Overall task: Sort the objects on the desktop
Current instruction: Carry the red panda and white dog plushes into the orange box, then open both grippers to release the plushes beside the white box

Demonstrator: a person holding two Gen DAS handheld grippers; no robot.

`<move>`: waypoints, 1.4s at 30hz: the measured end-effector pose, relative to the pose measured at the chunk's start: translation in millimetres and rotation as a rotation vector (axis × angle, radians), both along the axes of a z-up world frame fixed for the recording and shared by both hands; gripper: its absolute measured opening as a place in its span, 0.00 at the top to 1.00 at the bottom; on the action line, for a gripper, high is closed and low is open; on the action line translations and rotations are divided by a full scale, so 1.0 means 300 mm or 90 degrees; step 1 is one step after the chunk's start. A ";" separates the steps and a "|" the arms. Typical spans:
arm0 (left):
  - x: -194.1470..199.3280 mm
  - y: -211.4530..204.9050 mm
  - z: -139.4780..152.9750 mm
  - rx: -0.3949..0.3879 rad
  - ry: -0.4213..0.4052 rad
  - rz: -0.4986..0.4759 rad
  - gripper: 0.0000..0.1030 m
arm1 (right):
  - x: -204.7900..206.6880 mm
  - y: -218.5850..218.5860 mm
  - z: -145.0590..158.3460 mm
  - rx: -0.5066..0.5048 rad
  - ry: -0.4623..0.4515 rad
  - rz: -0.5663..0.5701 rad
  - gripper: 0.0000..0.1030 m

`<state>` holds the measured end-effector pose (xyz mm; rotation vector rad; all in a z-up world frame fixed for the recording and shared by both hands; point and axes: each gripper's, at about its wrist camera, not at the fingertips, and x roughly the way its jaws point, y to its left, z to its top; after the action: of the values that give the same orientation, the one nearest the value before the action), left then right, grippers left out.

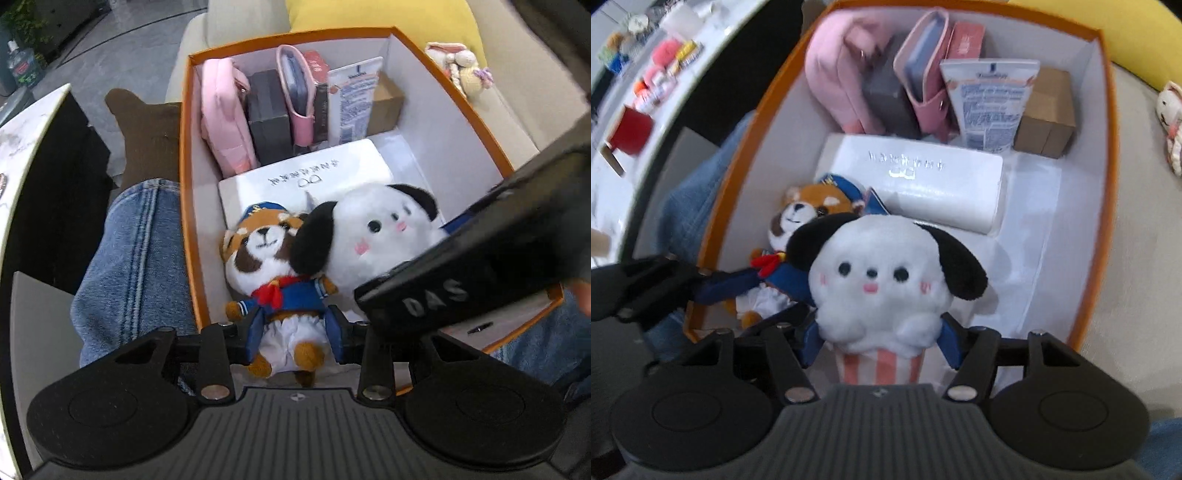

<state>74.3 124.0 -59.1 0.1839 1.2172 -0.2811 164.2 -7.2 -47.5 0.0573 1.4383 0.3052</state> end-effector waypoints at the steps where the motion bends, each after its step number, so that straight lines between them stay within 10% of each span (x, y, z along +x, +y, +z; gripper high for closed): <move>1: -0.004 -0.001 -0.002 -0.002 0.001 -0.008 0.60 | 0.007 -0.003 -0.017 0.004 0.015 -0.005 0.37; 11: -0.013 0.030 0.030 -0.036 0.005 -0.016 0.52 | 0.008 -0.021 -0.031 0.034 0.052 0.004 0.30; 32: -0.063 0.084 0.092 -0.073 -0.045 0.011 0.63 | 0.018 -0.055 -0.041 0.040 0.047 -0.106 0.51; 42: -0.065 0.054 0.145 -0.061 -0.069 0.006 0.63 | -0.019 -0.076 0.032 0.076 0.033 -0.038 0.49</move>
<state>54.7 140.2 -15.6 0.1083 1.0951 -0.3170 158.4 -30.0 -38.0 0.2054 1.4654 0.3419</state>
